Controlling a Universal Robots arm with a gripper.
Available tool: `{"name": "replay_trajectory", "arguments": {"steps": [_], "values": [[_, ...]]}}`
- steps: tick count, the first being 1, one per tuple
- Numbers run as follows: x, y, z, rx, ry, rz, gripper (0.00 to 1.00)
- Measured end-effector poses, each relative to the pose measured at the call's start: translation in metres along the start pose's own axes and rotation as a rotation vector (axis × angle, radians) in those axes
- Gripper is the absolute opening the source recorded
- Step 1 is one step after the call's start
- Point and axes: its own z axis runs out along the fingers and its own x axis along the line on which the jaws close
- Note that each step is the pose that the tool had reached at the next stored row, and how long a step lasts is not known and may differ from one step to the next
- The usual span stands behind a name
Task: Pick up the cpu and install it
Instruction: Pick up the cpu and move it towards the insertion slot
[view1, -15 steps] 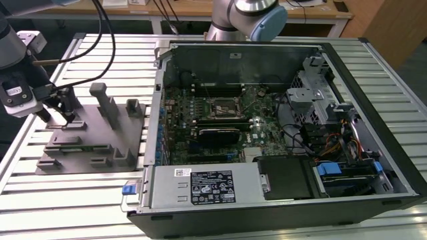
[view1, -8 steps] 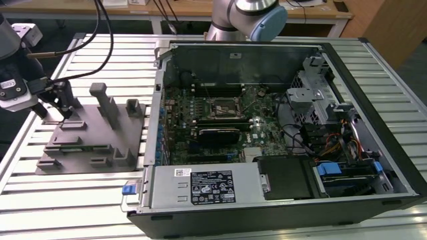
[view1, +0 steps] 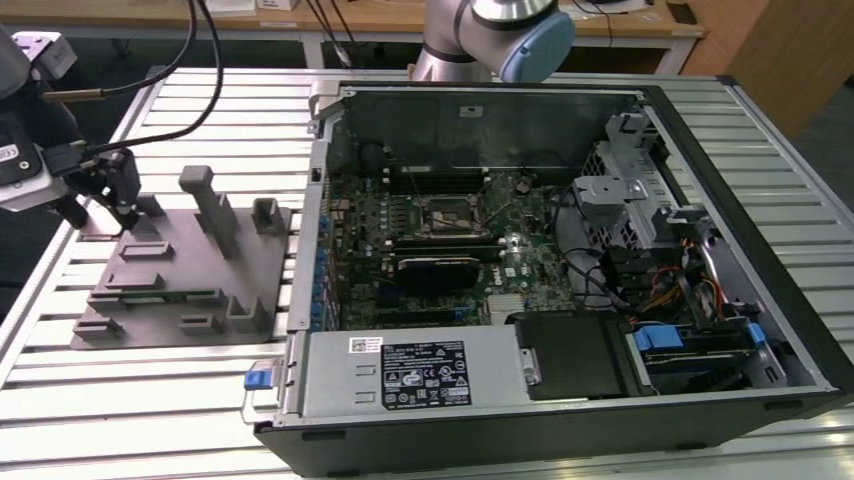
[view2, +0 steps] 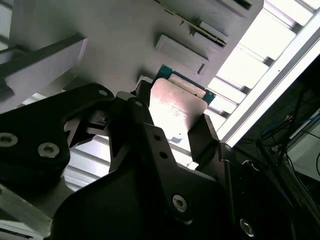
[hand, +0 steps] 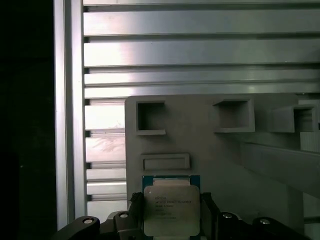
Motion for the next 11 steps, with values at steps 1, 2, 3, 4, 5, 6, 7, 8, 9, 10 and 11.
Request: {"name": "replay_trajectory", "arguments": {"steps": [1, 2, 3, 4, 5, 6, 7, 8, 9, 10, 11], "values": [[0.0000, 0.0001, -0.0019, 0.0000, -0.0001, 0.000, 0.54], [-0.0001, 0.0002, -0.0039, 0.0001, -0.0001, 0.000, 0.54], [-0.0001, 0.0002, -0.0060, 0.0000, -0.0002, 0.000, 0.54], [-0.0002, 0.0003, -0.0080, 0.0000, -0.0004, 0.000, 0.54], [-0.0002, 0.0004, -0.0101, 0.0000, -0.0004, 0.000, 0.54], [-0.0003, 0.0005, -0.0118, 0.0000, -0.0007, 0.000, 0.54], [-0.0003, 0.0005, -0.0137, 0.0000, -0.0006, 0.000, 0.54], [-0.0004, 0.0006, -0.0155, 0.0001, -0.0007, 0.000, 0.54], [-0.0004, 0.0007, -0.0173, 0.0000, -0.0008, 0.000, 0.54], [-0.0005, 0.0007, -0.0190, 0.0000, -0.0009, 0.000, 0.54], [-0.0005, 0.0008, -0.0208, 0.0000, -0.0009, 0.000, 0.54]]}}
